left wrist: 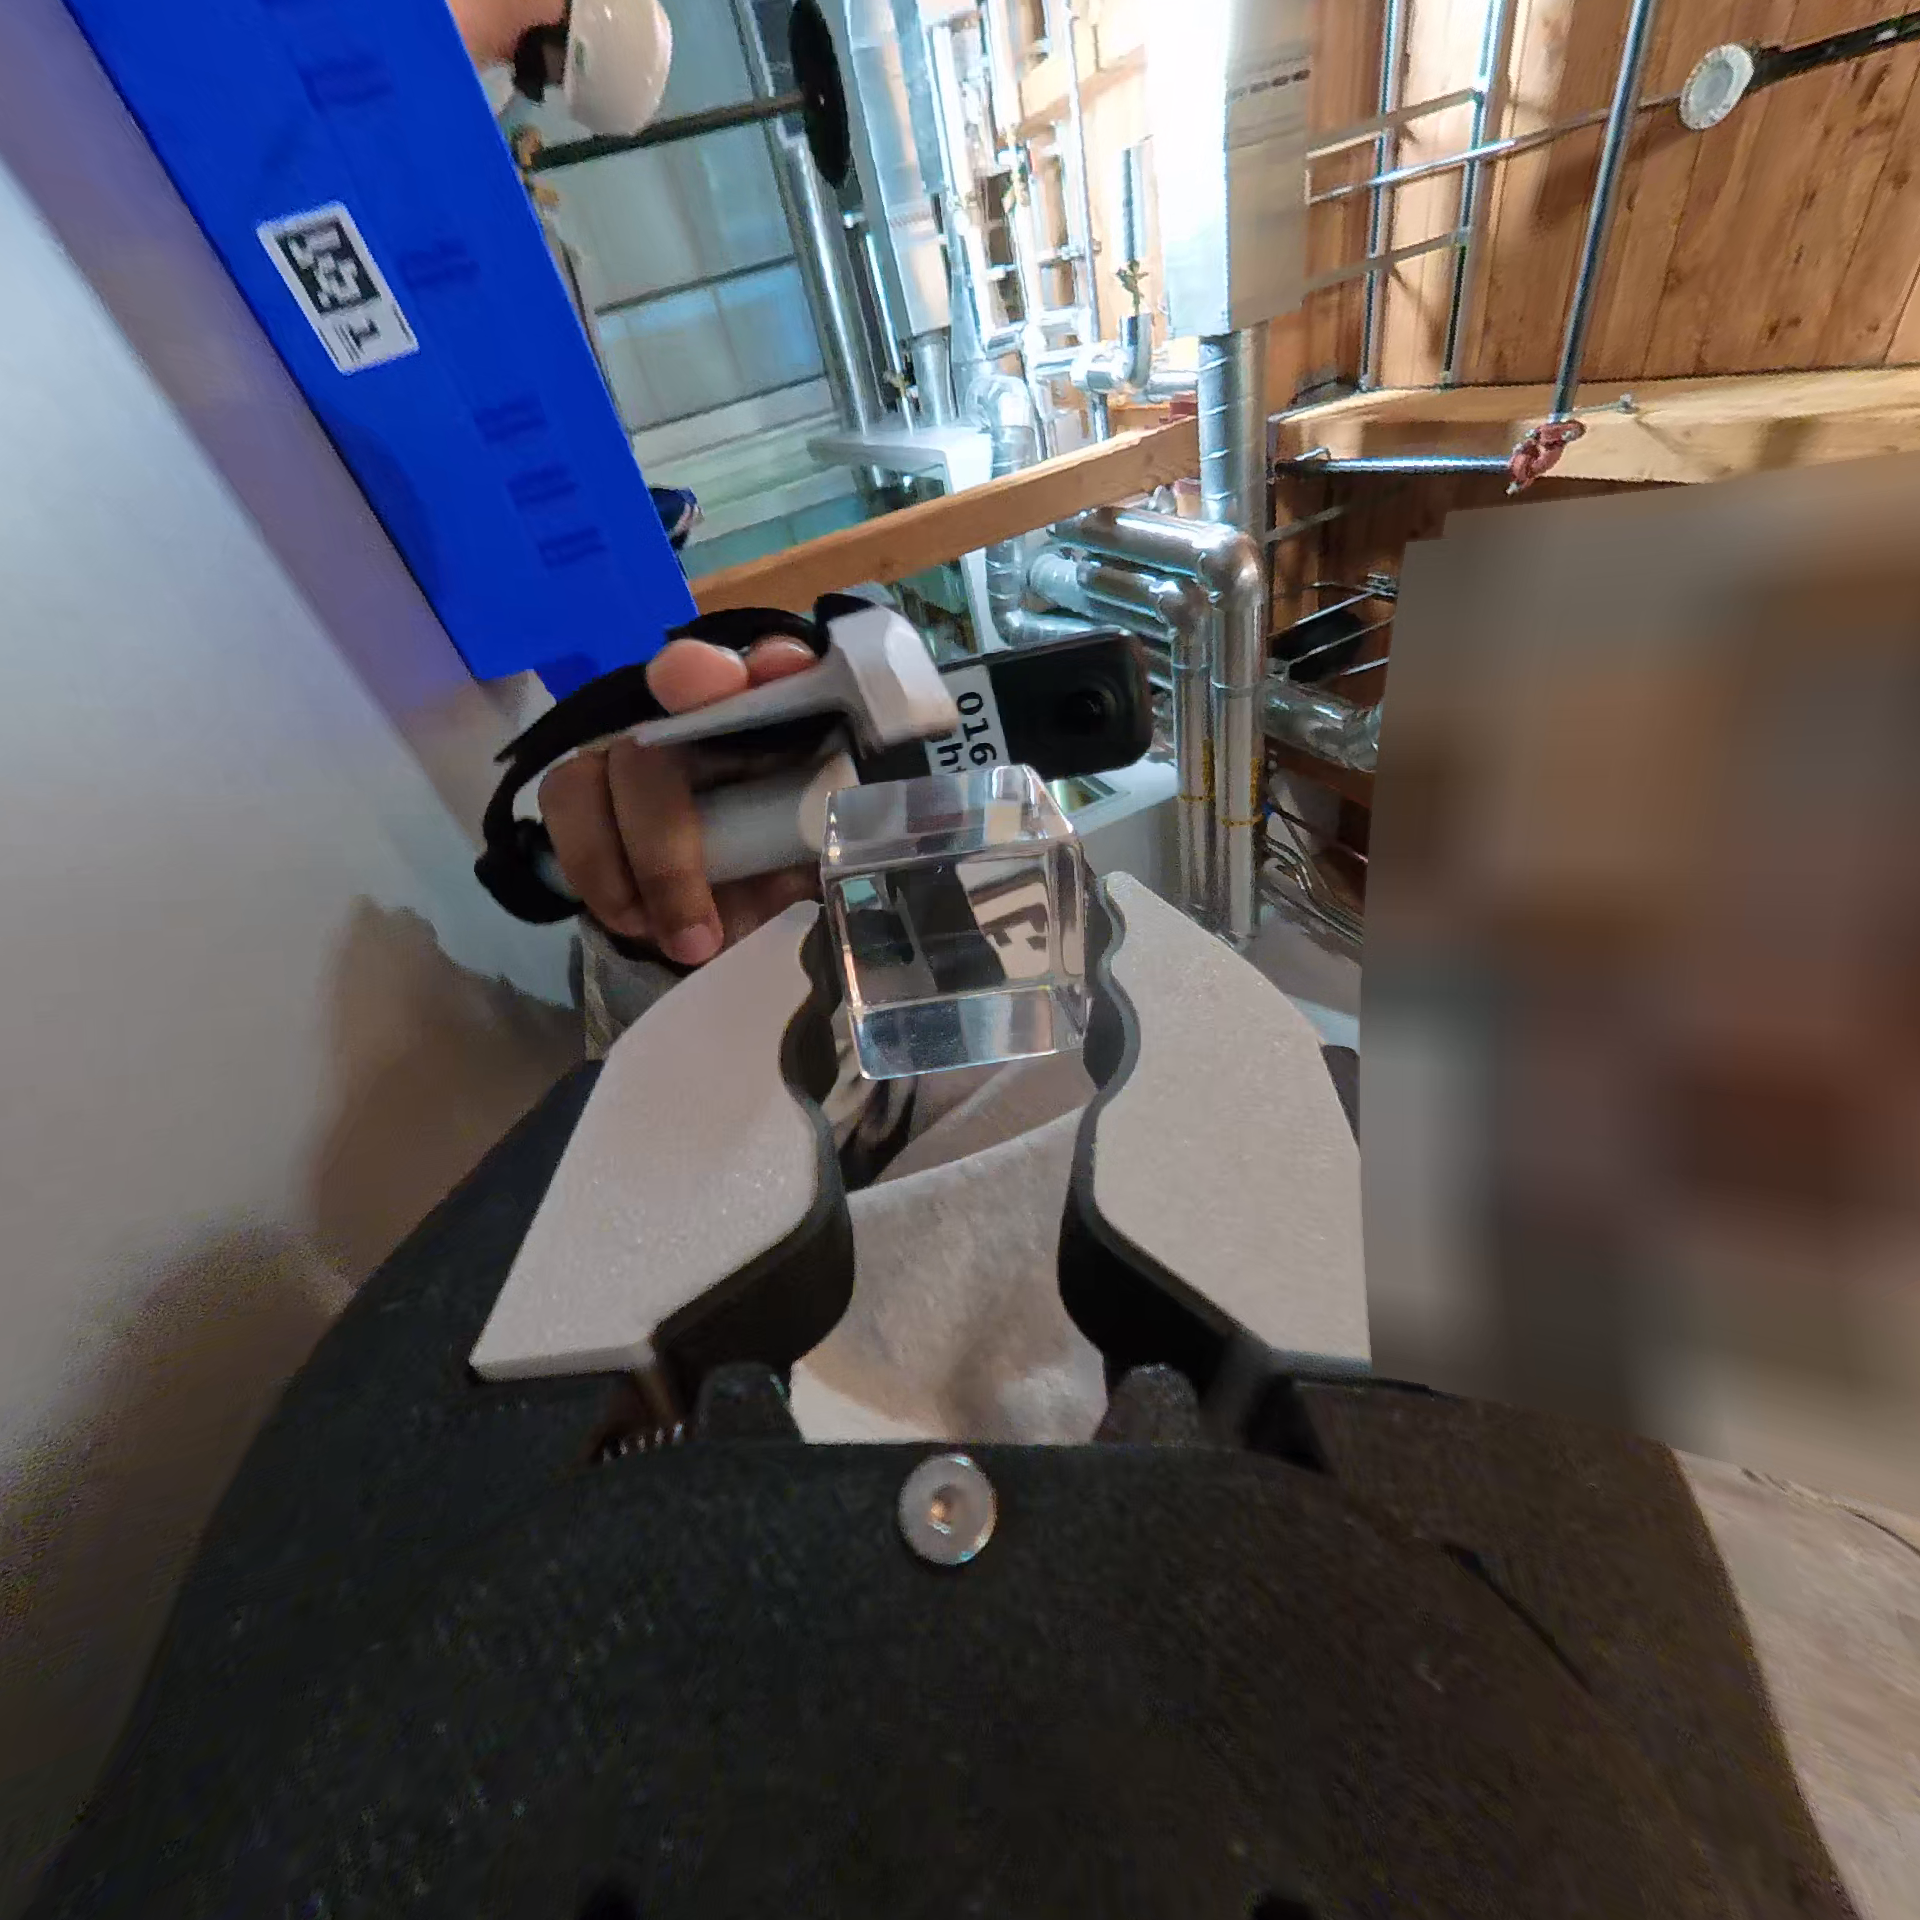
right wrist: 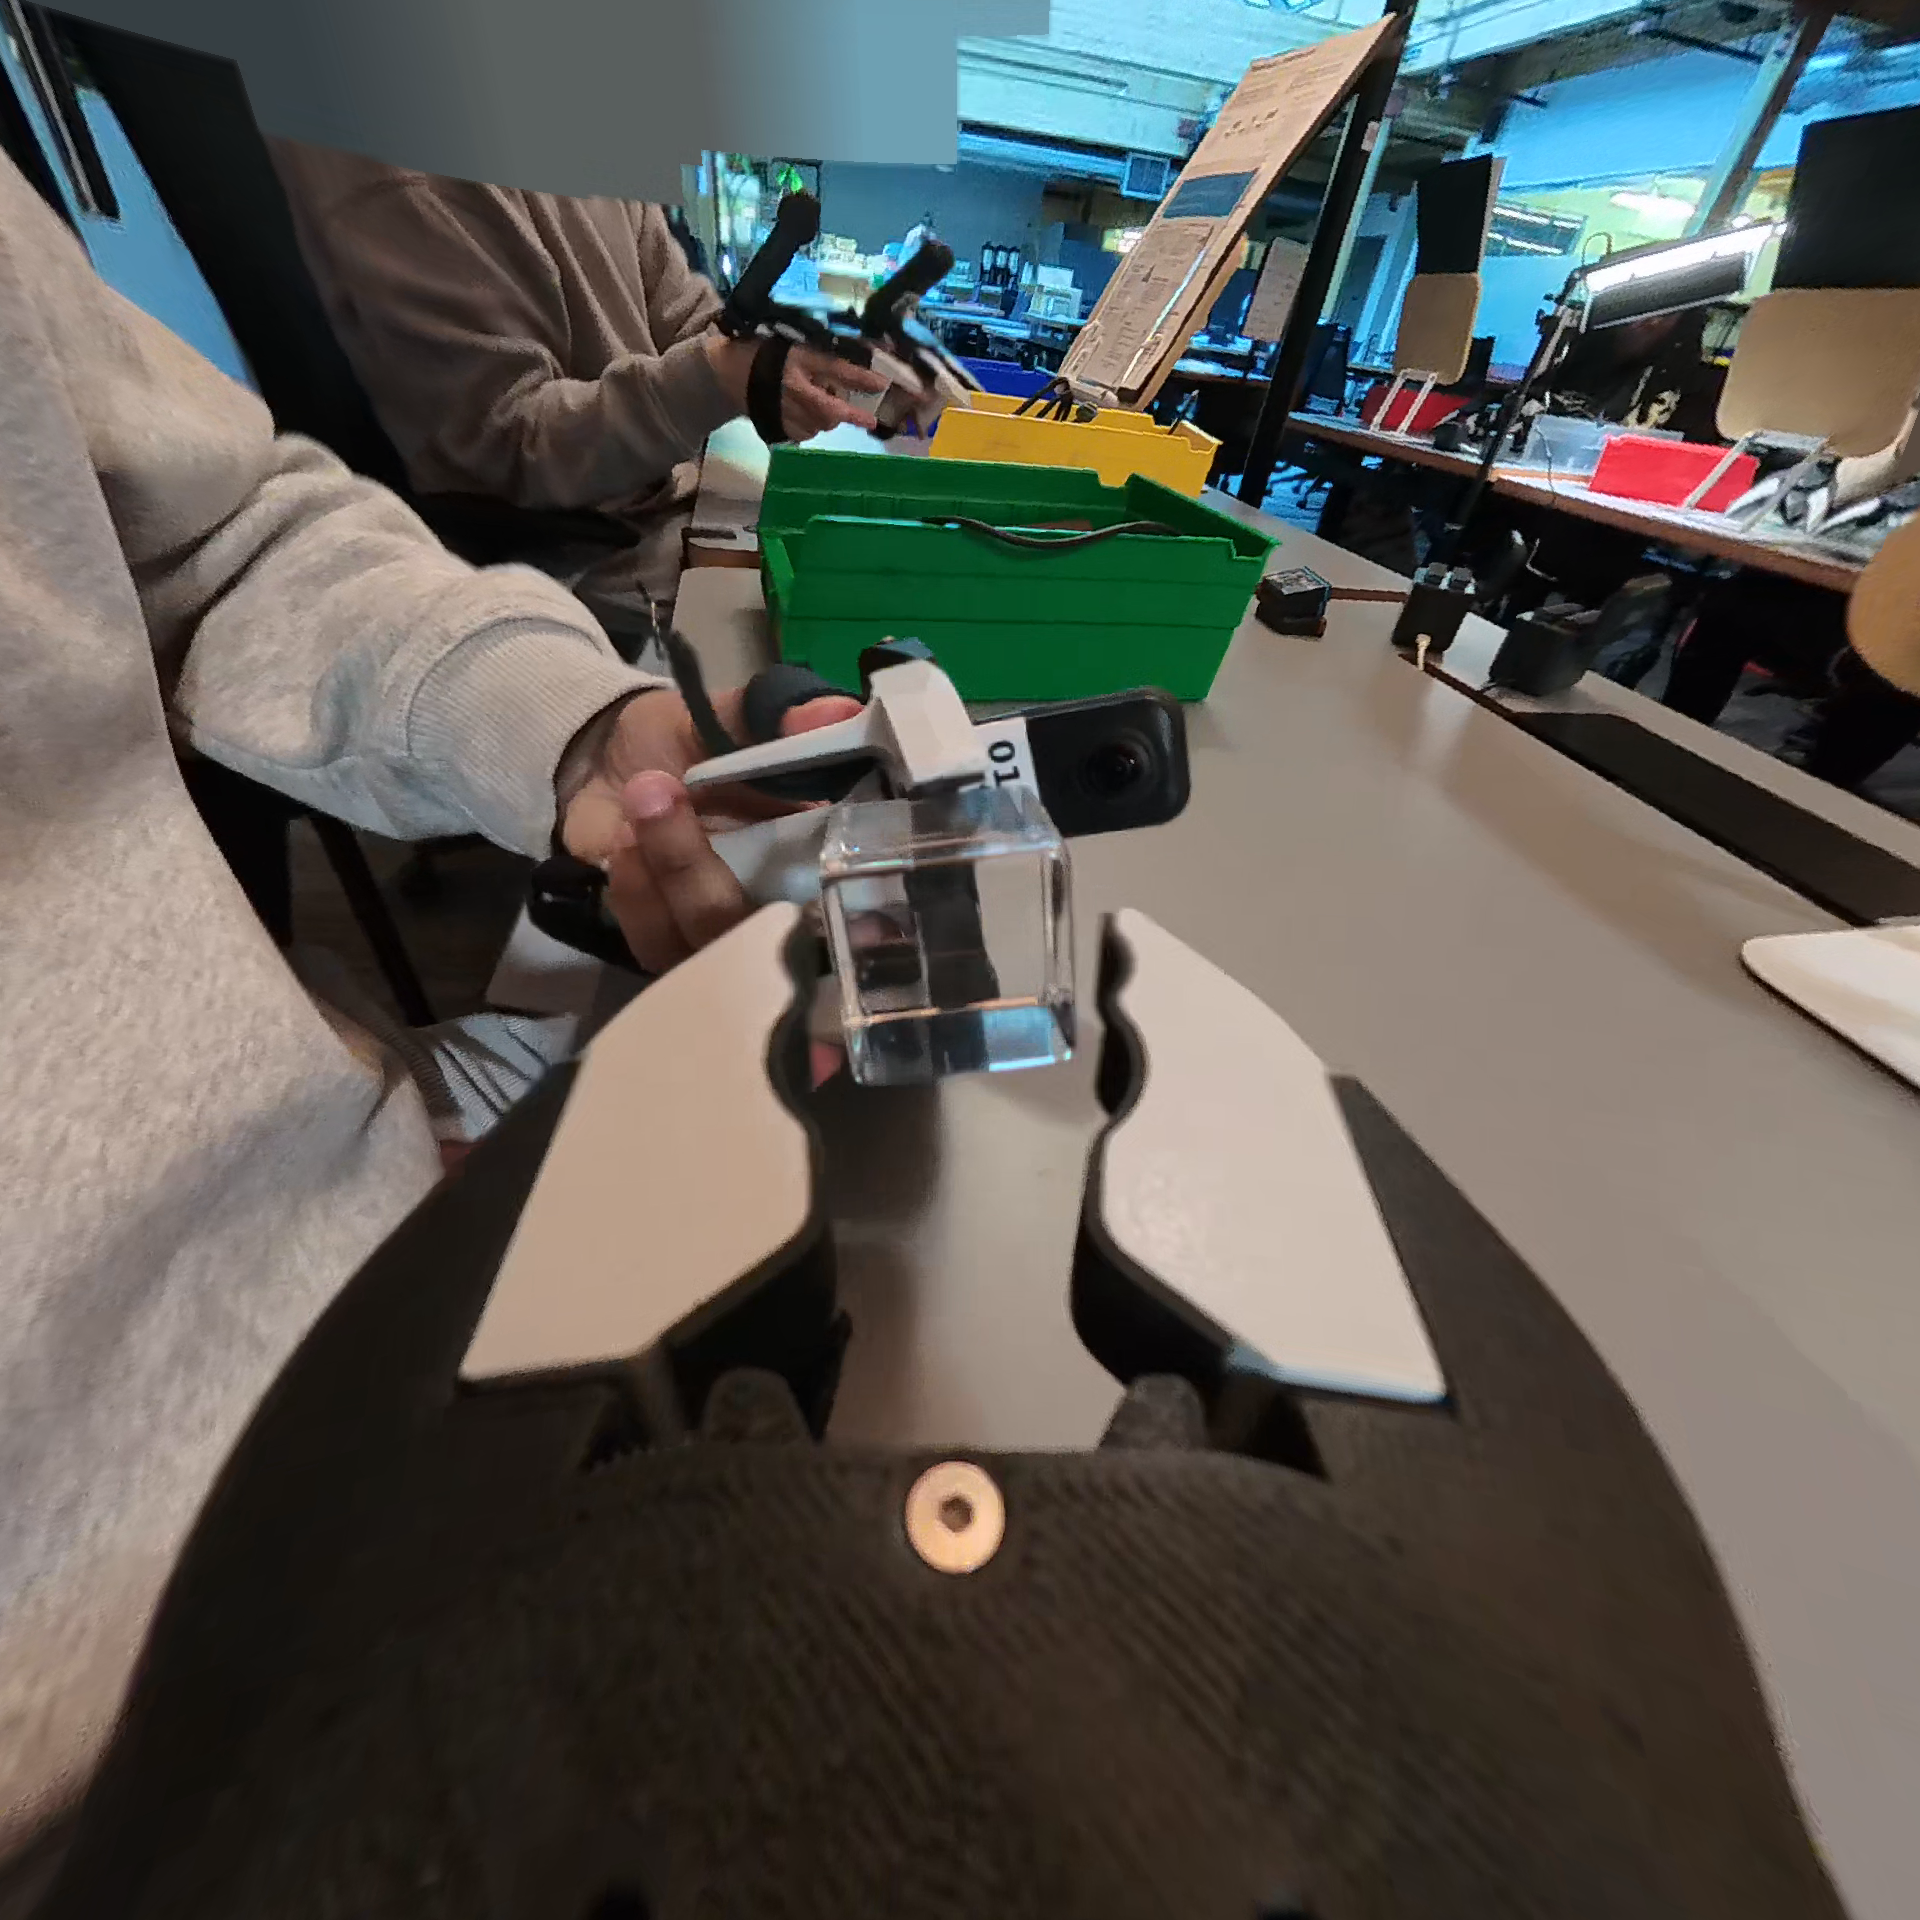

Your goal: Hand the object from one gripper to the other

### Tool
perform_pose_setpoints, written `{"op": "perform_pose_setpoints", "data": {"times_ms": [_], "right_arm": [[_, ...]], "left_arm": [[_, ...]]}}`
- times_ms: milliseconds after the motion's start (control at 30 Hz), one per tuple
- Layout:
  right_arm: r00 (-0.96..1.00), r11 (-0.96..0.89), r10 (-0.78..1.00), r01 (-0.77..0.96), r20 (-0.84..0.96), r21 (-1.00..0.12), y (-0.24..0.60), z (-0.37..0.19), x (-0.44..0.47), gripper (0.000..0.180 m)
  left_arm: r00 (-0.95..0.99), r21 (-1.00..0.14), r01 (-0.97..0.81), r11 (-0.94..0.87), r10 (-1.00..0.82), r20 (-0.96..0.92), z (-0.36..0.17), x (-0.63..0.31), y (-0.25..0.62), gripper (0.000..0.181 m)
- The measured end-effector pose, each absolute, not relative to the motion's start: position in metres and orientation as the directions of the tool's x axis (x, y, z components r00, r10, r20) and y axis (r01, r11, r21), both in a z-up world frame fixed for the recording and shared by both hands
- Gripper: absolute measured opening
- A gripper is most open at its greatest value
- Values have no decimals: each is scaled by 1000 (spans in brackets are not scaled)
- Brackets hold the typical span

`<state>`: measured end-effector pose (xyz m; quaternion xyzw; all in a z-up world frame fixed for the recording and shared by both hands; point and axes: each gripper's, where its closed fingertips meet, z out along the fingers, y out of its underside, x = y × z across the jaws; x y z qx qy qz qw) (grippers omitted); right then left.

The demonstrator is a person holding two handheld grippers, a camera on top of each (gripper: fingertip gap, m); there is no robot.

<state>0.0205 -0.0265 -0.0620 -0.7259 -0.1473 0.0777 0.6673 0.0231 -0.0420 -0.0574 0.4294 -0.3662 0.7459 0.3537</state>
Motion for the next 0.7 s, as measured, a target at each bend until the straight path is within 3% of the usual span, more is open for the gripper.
{"op": "perform_pose_setpoints", "data": {"times_ms": [33, 133, 333, 567, 700], "right_arm": [[950, -61, 309, 62, 40, -996, -25, -61, 24, 68], [948, -26, 283, -144, -146, -989, -26, -51, 41, 86], [782, -2, 308, -570, -542, -822, -31, -42, 69, 84], [834, -35, 338, -451, -435, -892, -26, -45, 48, 85], [787, -50, 365, -518, -498, -854, -26, -46, 48, 84]], "left_arm": [[-398, -257, -827, -500, 199, 896, -56, 25, -39, 46], [-475, -353, -746, -565, 80, 876, -54, 31, -27, 47], [-613, -639, -519, -567, -274, 741, -51, 40, -7, 47], [-678, -772, -412, -483, -403, 614, -47, 36, -11, 47], [-709, -819, -389, -421, -431, 558, -49, 33, -17, 47]]}}
